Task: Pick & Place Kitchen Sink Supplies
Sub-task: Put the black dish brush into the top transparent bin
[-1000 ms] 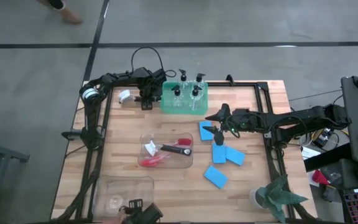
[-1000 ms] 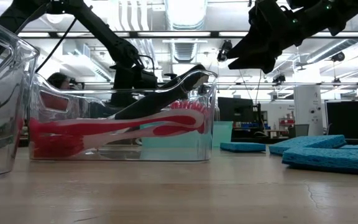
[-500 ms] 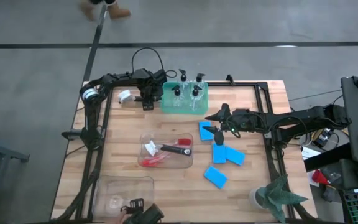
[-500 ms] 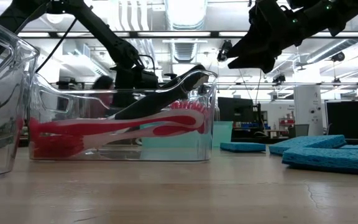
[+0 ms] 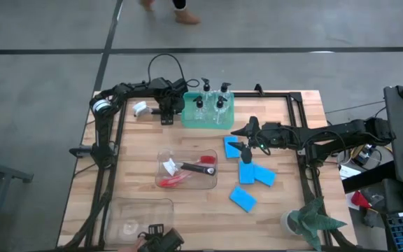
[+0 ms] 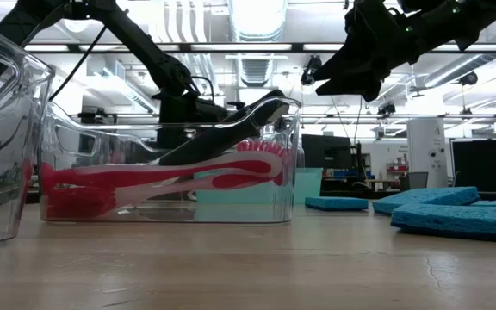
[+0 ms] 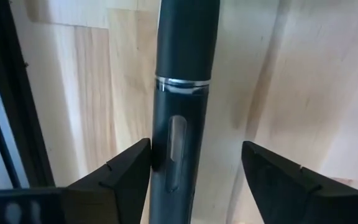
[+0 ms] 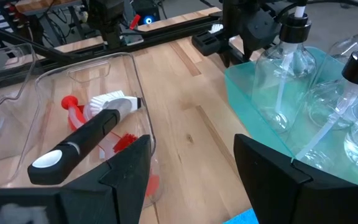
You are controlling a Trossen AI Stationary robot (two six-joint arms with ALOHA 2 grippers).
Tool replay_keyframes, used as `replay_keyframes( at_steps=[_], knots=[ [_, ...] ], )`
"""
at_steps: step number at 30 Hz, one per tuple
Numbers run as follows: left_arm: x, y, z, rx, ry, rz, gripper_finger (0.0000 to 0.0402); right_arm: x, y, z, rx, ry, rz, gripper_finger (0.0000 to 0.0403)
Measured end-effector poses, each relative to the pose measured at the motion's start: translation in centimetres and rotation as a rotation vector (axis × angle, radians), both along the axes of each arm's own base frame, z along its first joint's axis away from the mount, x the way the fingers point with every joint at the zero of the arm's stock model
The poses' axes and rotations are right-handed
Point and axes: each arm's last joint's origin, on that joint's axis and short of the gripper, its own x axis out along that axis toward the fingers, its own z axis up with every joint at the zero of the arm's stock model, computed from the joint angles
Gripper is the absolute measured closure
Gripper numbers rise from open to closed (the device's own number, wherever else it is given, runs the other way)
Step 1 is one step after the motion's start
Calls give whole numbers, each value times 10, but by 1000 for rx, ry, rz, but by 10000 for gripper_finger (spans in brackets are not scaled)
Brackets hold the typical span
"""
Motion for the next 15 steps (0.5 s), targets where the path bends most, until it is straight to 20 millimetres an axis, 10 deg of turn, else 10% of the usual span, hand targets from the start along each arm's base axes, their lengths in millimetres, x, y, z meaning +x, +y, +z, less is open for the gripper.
replay_keyframes(
  at_steps=[15],
  knots=[
    [0, 1, -2, 49, 35, -60, 313, 0, 0, 0, 0, 0, 0, 179]
  ],
)
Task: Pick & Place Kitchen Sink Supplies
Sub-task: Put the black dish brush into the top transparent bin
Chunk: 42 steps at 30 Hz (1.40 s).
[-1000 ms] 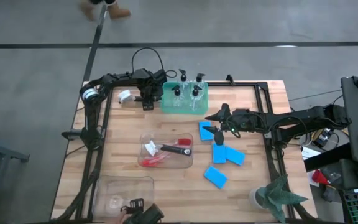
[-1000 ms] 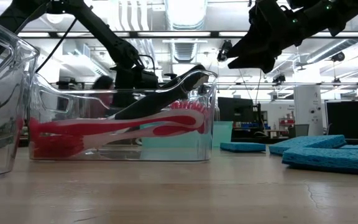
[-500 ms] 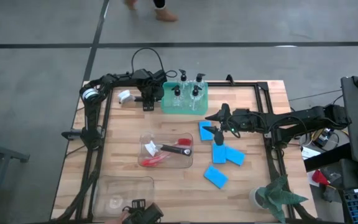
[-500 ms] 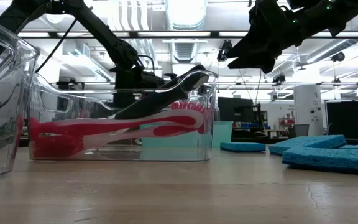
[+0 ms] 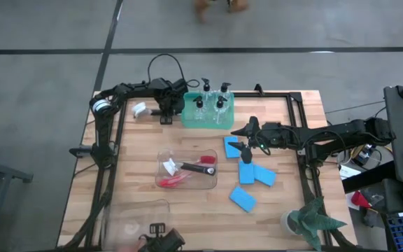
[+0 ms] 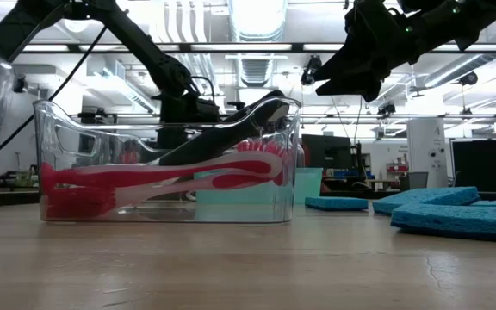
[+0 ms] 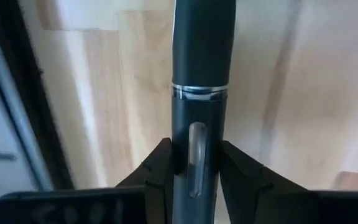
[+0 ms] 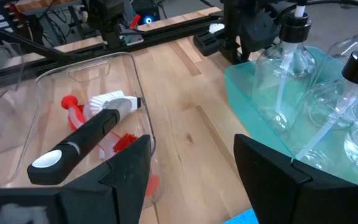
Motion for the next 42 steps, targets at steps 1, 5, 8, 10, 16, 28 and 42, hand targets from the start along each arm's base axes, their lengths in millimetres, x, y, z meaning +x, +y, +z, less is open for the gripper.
replay_keyframes(
  at_steps=[1, 5, 8, 10, 16, 28, 42],
  knots=[
    [0, 0, 0, 13, 9, 0, 313, 0, 0, 0, 0, 0, 0, 179],
    [0, 1, 0, 14, 5, 5, 309, 0, 0, 0, 0, 0, 0, 179],
    [0, 0, 1, 7, 15, 7, 309, 0, 0, 0, 0, 0, 0, 179],
    [0, 1, 3, 12, 10, 6, 309, 0, 0, 0, 0, 0, 0, 179],
    [-3, -2, 19, 13, 14, 12, 310, 0, 0, 0, 0, 0, 0, 179],
    [-24, -26, 64, -51, 136, 181, 310, 0, 0, 0, 2, 0, -1, 179],
    [-20, -112, 151, -13, -202, 138, 310, 0, 0, 0, 21, -4, -8, 179]
  ],
)
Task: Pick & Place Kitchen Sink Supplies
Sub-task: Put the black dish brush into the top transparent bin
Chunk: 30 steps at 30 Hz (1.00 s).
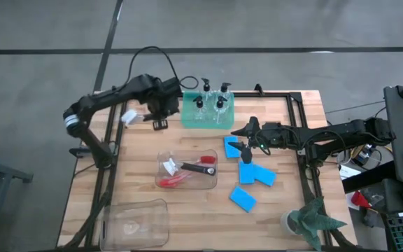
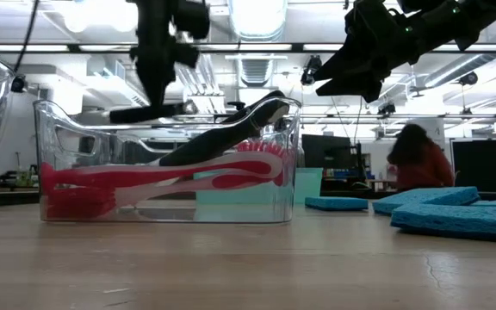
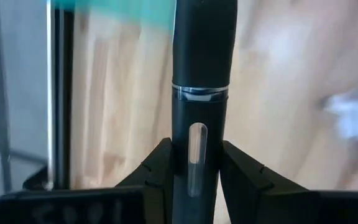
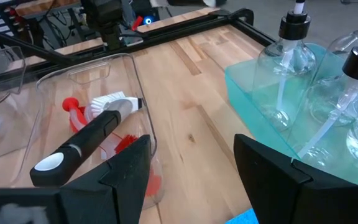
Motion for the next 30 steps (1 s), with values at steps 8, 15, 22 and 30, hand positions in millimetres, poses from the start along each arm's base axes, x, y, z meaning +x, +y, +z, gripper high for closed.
replay_keyframes(
  at_steps=[8, 15, 22, 30],
  knots=[
    [21, -70, 36, -90, -387, -187, 305, 0, 0, 0, 4, -2, -2, 179],
    [43, -120, 53, -300, -665, -319, 304, 0, 0, 0, 10, -3, -4, 179],
    [72, -143, 29, -340, -620, -352, 304, 0, 0, -1, 16, -2, -7, 179],
    [89, -150, -4, -349, -472, -306, 303, -2, 1, -7, 29, 15, -5, 179]
  ],
)
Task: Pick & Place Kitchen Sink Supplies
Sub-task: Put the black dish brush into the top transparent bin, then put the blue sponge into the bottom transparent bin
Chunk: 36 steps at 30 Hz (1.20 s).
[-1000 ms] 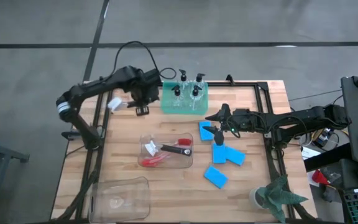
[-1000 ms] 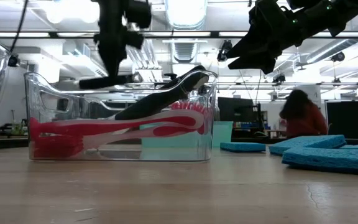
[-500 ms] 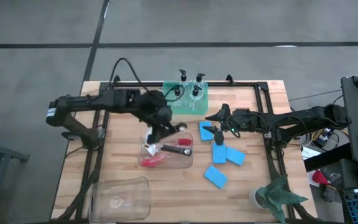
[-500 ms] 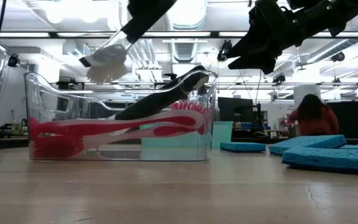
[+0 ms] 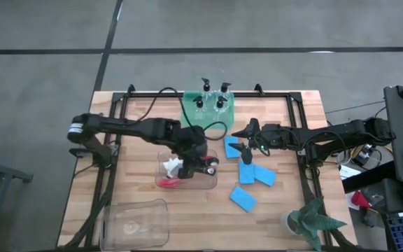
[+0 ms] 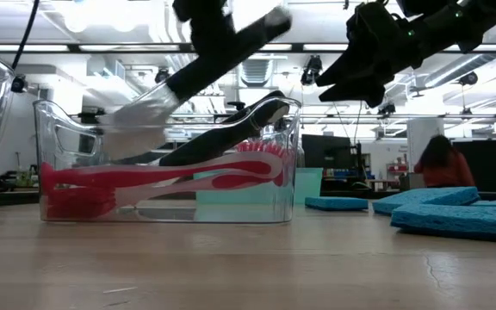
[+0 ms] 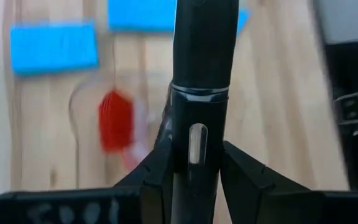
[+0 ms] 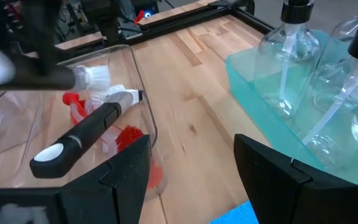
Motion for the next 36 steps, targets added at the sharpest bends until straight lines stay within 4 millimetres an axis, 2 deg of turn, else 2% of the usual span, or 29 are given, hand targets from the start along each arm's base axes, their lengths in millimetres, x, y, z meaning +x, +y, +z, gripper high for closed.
replay_keyframes(
  at_steps=[3, 10, 14, 18, 22, 27, 33, 36],
  knots=[
    [2, 3, -14, 52, 92, 61, 303, 0, 0, 0, 3, 0, -1, 179],
    [16, 3, -39, 61, 154, 83, 299, 0, 0, 0, 0, -6, 0, 179],
    [22, 2, -51, 44, 189, 71, 276, 0, 0, 0, 1, -6, 0, 179],
    [24, 2, -55, 46, 202, 78, 239, 0, 0, 0, 1, -6, 0, 179],
    [20, 2, -48, 49, 183, 73, 197, 0, 0, 0, 0, -6, 1, 179],
    [2, 4, -27, 73, 164, 53, 161, 0, 0, 0, 0, -6, 1, 179],
    [-23, 7, -6, 157, 139, 58, 166, 0, 2, 0, 0, -5, 9, 179],
    [-39, 8, -2, 165, 118, 59, 180, 0, 3, 0, 1, -4, 14, 179]
  ],
)
